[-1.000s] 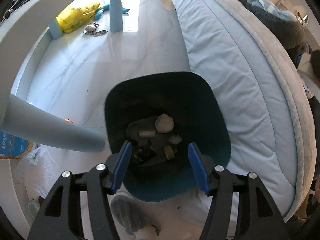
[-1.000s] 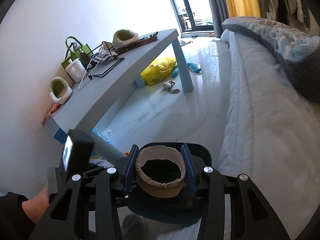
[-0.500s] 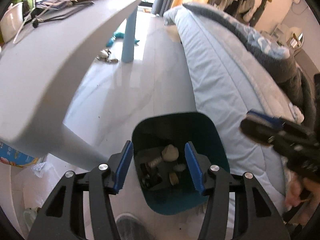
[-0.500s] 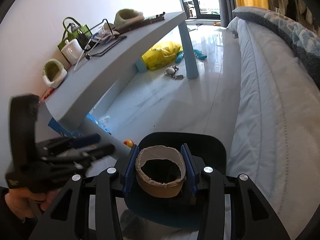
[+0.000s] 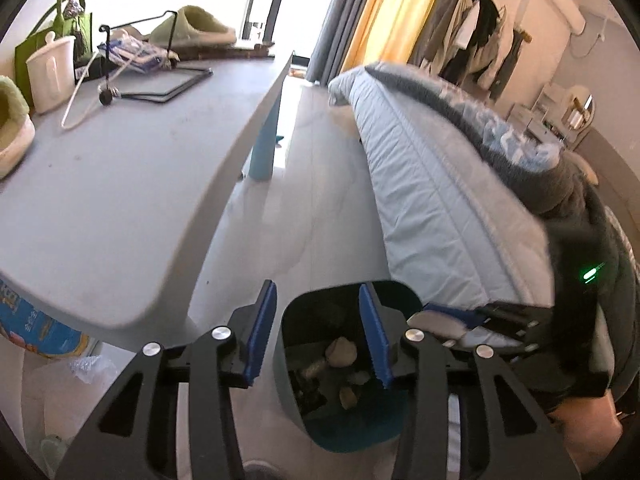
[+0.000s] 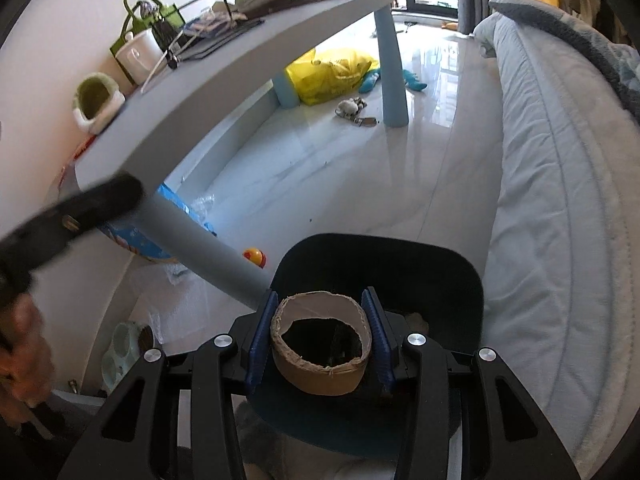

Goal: Collect trash
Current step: 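Lower the tape roll into the bin and open the right gripper, then move both grippers back toward the cartoon pack and white towel on the bed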

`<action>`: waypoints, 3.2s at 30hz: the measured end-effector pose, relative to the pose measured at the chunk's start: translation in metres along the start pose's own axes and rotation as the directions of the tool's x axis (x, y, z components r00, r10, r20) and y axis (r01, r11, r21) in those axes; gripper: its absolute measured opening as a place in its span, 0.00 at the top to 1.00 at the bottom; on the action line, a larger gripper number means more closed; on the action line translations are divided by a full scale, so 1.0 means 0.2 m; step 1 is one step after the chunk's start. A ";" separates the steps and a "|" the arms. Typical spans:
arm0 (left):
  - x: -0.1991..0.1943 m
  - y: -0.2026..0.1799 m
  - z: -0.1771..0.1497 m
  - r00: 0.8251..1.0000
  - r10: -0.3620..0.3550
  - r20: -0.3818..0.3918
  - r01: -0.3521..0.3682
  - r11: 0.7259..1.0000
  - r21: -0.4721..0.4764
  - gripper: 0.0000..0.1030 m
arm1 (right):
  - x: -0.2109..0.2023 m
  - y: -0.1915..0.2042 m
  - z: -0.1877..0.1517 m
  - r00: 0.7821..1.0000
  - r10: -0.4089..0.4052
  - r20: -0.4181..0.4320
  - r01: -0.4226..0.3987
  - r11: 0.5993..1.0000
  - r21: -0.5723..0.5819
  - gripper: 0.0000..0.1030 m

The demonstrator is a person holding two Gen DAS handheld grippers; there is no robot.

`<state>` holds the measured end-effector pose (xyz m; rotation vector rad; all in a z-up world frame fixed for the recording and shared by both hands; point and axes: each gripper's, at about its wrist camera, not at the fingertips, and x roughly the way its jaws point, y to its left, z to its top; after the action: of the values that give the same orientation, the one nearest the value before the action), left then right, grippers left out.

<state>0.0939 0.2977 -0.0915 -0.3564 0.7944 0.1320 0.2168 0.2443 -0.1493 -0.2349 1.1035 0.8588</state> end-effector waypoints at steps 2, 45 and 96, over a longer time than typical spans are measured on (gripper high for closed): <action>-0.03 0.00 0.01 1.000 -0.005 0.025 0.005 1.000 0.003 0.56 | 0.03 0.01 0.00 1.000 -0.004 -0.015 0.004 1.000 -0.007 0.57; -0.27 -0.25 0.16 0.973 -0.094 0.209 0.093 0.996 0.013 0.46 | -0.26 -0.01 -0.01 0.990 -0.034 0.134 0.041 0.998 -0.055 0.29; 0.32 -1.31 0.16 0.992 -0.118 0.035 0.107 0.968 0.229 0.05 | -0.99 -1.26 -0.34 0.894 -0.368 0.255 0.322 0.924 0.206 0.13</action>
<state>0.2248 0.0641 -0.0488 -0.1806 0.7307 -0.0565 0.3137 -0.0597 -0.0713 -0.1596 0.8160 0.4632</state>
